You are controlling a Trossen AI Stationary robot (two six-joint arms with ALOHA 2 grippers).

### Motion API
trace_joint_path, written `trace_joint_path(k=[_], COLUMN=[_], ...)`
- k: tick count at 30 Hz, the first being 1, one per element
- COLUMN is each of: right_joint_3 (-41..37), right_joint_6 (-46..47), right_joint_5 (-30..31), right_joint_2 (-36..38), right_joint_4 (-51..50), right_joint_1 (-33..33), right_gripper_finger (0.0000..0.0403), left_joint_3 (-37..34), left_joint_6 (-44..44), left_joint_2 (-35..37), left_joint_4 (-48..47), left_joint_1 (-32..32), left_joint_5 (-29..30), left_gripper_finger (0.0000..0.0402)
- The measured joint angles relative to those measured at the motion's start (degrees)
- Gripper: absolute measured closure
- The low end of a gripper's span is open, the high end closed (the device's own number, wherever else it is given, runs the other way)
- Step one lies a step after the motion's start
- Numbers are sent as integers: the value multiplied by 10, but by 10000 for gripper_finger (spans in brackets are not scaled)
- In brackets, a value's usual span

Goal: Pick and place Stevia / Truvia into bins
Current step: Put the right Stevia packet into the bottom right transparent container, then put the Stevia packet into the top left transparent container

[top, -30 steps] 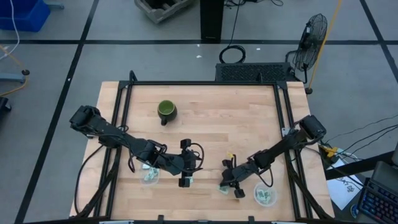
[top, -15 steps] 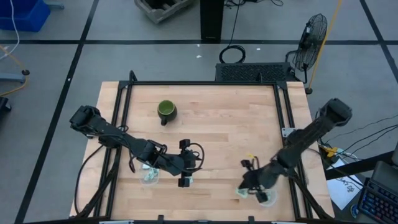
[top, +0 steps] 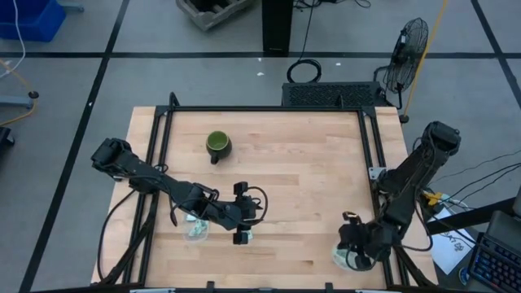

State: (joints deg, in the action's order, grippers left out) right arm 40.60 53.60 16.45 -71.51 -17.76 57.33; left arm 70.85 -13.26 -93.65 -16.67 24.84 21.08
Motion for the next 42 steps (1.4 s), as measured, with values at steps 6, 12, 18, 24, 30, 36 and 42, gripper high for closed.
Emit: trace_joint_path(k=[6, 12, 18, 24, 30, 36, 42], right_joint_3=[0, 0, 0, 0, 0, 0, 0], right_joint_6=[99, 105, 129, 23, -137, -326, -451], right_joint_5=[0, 1, 0, 3, 3, 53, 61], right_joint_2=[-5, -5, -3, -1, -1, -1, -1], right_joint_4=[-85, -59, -60, 26, 154, 281, 378], right_joint_1=[5, 4, 4, -8, -50, -112, -173], right_gripper_finger=[403, 373, 323, 304, 303, 303, 303], left_joint_3=[0, 0, 0, 1, 0, 0, 0], left_joint_6=[-2, -2, -17, -99, -210, -231, -265], left_joint_2=[0, 0, 0, -14, -64, -119, -147], left_joint_4=[0, 0, -3, -61, -136, -124, -108], left_joint_1=[0, 0, 0, 0, 5, 18, 41], left_joint_5=[0, 0, 0, 6, 26, -50, -106], left_gripper_finger=[238, 238, 238, 237, 202, 132, 99])
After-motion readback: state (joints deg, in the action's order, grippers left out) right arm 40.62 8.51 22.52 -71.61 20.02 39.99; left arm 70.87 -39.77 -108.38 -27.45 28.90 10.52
